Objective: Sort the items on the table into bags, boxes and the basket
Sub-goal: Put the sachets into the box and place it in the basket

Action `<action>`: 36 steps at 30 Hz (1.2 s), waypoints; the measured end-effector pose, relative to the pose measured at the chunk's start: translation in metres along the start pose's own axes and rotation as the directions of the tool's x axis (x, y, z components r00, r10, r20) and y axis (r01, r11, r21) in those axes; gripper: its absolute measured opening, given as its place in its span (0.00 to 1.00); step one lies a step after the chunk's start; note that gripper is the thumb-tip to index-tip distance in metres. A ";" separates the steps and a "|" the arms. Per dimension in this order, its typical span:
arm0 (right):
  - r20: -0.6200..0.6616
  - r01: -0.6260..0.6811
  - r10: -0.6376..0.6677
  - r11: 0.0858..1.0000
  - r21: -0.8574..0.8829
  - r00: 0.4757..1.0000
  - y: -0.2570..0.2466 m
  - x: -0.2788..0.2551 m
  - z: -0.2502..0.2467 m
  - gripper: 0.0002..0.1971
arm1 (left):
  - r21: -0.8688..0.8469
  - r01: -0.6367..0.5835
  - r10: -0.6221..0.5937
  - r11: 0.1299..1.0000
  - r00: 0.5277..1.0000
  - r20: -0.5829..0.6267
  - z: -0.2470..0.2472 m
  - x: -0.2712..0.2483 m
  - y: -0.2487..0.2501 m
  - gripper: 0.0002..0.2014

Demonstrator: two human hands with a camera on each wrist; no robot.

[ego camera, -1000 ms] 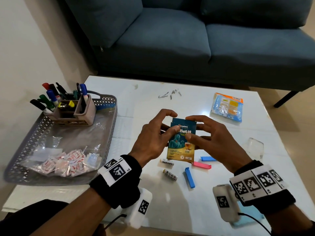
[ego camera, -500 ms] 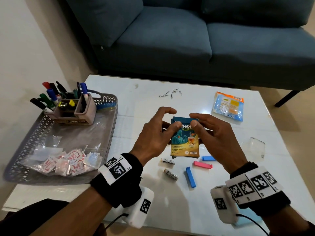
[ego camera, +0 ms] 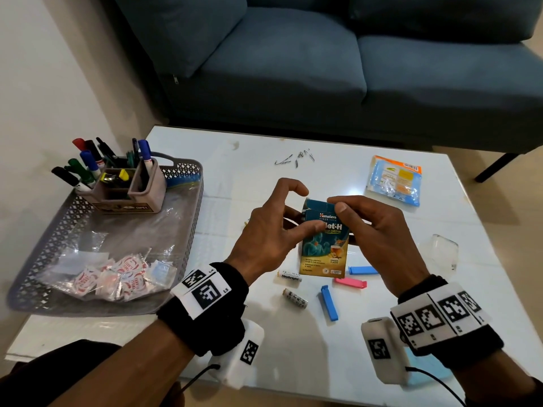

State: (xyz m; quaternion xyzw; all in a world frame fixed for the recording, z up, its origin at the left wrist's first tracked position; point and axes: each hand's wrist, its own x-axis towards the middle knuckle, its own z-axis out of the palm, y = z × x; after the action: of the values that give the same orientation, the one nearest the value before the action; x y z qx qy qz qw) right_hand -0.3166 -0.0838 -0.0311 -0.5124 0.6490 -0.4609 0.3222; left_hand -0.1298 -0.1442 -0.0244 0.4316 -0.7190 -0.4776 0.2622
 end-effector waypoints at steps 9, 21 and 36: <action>0.056 -0.018 0.019 1.000 -0.017 0.998 -0.006 0.002 0.000 0.08 | 0.011 -0.055 0.056 0.998 0.998 -0.027 0.001 0.001 -0.005 0.09; 0.389 0.326 -0.180 0.876 -0.354 0.904 -0.013 -0.024 0.024 0.53 | 0.033 0.082 -0.080 0.996 0.995 -0.060 -0.043 -0.015 -0.018 0.06; 0.605 0.367 -0.176 0.906 -0.208 0.777 -0.117 0.002 0.242 0.36 | 0.626 0.117 -0.293 0.771 0.938 0.186 -0.289 -0.114 -0.069 0.54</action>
State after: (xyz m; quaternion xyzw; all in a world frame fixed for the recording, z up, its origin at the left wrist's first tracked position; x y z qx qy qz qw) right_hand -0.0584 -0.1563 -0.0110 -0.7607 0.5046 -0.2178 0.3454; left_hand 0.1792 -0.1897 0.0341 0.4992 -0.8106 -0.3028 -0.0456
